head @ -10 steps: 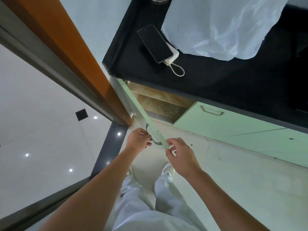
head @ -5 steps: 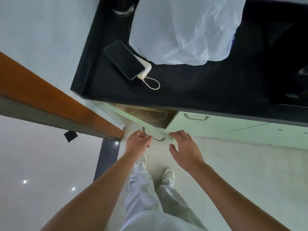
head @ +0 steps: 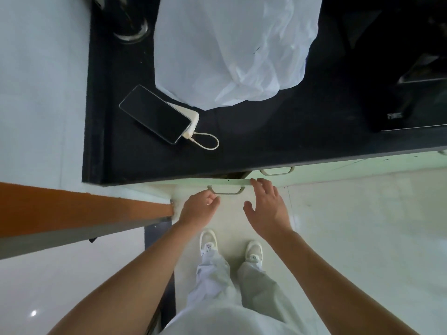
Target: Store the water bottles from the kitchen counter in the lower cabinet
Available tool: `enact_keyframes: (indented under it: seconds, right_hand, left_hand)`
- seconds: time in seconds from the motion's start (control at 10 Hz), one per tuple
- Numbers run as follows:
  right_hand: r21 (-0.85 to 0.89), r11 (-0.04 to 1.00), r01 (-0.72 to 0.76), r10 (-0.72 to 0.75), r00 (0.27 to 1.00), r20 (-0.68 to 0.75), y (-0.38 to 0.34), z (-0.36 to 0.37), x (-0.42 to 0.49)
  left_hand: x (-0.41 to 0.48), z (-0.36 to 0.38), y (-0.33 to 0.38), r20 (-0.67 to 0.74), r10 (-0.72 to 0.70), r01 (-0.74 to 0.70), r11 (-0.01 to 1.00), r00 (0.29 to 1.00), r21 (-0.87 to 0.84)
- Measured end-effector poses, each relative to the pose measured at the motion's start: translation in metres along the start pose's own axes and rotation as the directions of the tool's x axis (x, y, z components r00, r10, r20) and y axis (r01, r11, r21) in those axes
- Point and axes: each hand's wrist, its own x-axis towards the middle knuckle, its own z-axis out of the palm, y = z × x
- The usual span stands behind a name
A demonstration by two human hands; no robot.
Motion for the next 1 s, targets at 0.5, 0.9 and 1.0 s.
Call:
enact_keyframes:
  seconds: [0.5,0.9,1.0]
  right_hand:
    - [-0.034,0.999,-0.033,0.034,0.999,0.028,-0.017,-0.009,0.007]
    - [-0.047,0.999,-0.007,0.004,0.997,-0.074,-0.003,-0.04,-0.069]
    - [-0.023,1.0,-0.006,0.004,0.993,-0.115,0.009,-0.038,-0.093]
  left_hand:
    - [0.021,-0.024,0.015,0.147,0.018,-0.039,0.99,0.989,0.137]
    - [-0.066,-0.074,0.029,-0.048,0.521,-0.391,0.694,0.852,0.605]
    - [-0.095,-0.071,0.032,-0.008,0.504,-0.389,0.677,0.864,0.624]
